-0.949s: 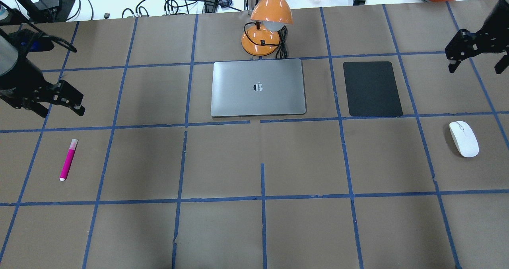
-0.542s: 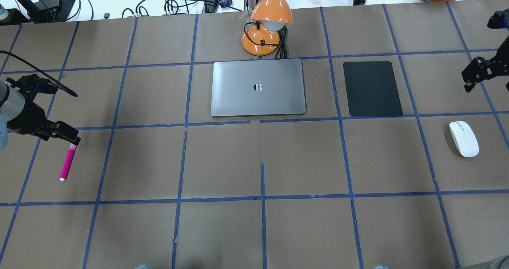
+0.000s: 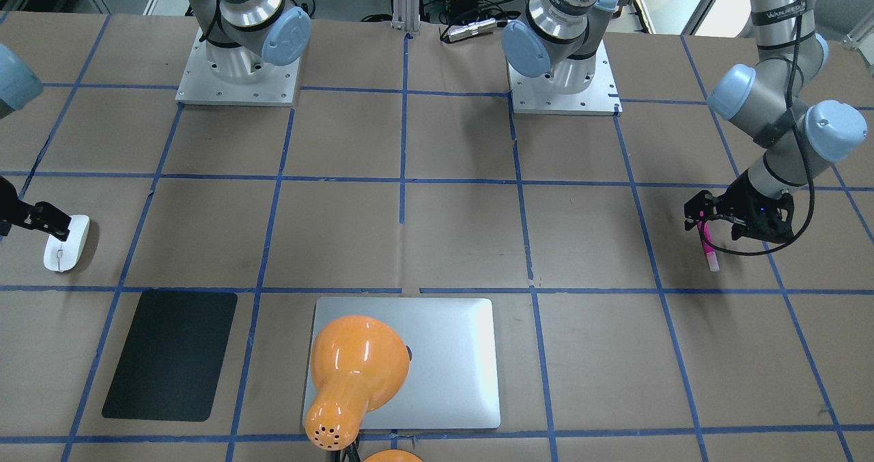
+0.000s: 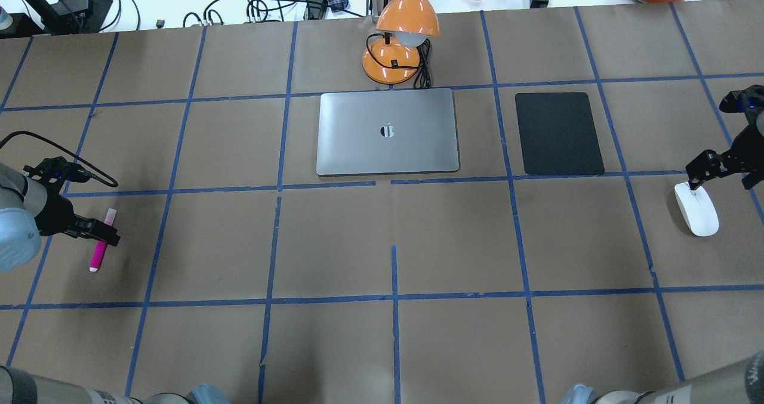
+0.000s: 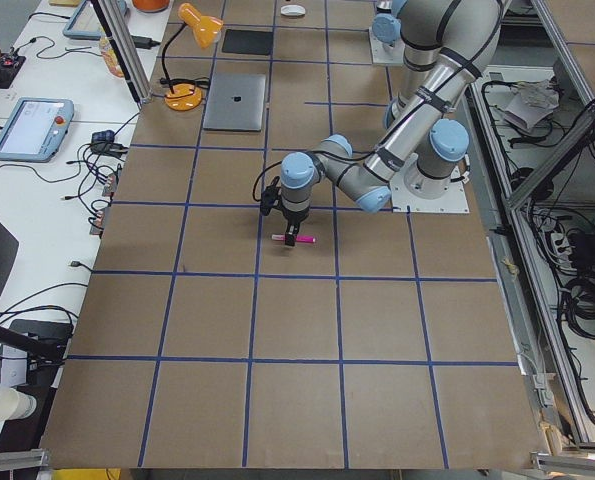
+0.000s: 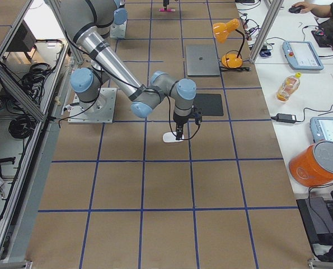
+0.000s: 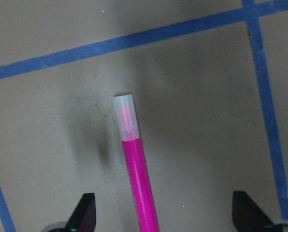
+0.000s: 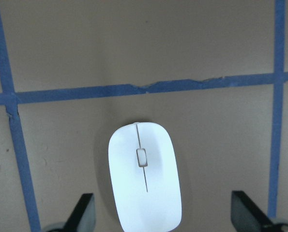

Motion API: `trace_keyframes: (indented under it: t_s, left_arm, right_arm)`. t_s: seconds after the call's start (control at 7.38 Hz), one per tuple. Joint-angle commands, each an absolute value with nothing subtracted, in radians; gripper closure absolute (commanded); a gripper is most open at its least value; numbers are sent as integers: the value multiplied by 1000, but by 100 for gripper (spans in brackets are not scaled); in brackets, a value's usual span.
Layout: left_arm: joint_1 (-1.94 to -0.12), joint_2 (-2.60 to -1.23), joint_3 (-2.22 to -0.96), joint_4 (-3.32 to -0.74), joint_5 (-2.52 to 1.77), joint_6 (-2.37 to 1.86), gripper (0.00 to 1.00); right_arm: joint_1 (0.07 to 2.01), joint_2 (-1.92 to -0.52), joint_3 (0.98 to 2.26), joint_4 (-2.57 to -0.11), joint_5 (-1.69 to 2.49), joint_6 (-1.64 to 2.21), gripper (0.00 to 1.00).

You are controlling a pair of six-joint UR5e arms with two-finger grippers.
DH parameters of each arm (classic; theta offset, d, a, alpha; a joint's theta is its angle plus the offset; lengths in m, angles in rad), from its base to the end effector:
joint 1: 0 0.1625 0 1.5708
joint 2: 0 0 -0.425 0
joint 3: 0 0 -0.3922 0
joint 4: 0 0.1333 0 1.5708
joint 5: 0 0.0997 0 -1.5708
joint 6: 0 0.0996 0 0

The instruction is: Place pen and mouse around notebook

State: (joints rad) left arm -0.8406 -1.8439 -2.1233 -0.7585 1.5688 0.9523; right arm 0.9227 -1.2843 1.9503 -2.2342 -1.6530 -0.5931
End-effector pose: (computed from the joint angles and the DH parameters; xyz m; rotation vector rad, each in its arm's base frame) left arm 0.2200 -0.4459 0.1826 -0.3469 -3.1110 -0.0116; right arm -0.2189 -0.4964 0.2283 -0.0844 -3.0741 -0.0768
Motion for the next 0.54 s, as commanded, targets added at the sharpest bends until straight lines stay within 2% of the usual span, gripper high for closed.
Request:
trace_keyframes:
  t_s: [0.0, 0.14, 0.27, 0.41]
  left_arm:
    - [-841, -1874, -2118, -742, 1577, 945, 55]
    - [-841, -1875, -2118, -742, 1575, 945, 81]
    - [-841, -1876, -2118, -742, 1572, 943, 95]
    - [-841, -1876, -2120, -745, 1572, 940, 100]
  right_arm:
    - [910, -1250, 1960, -2247, -1621, -650, 0]
    - [910, -1241, 1965, -2249, -1621, -649, 0]
    - [910, -1220, 1960, -2249, -1621, -650, 0]
    - [910, -1197, 1962, -2259, -1624, -652, 0]
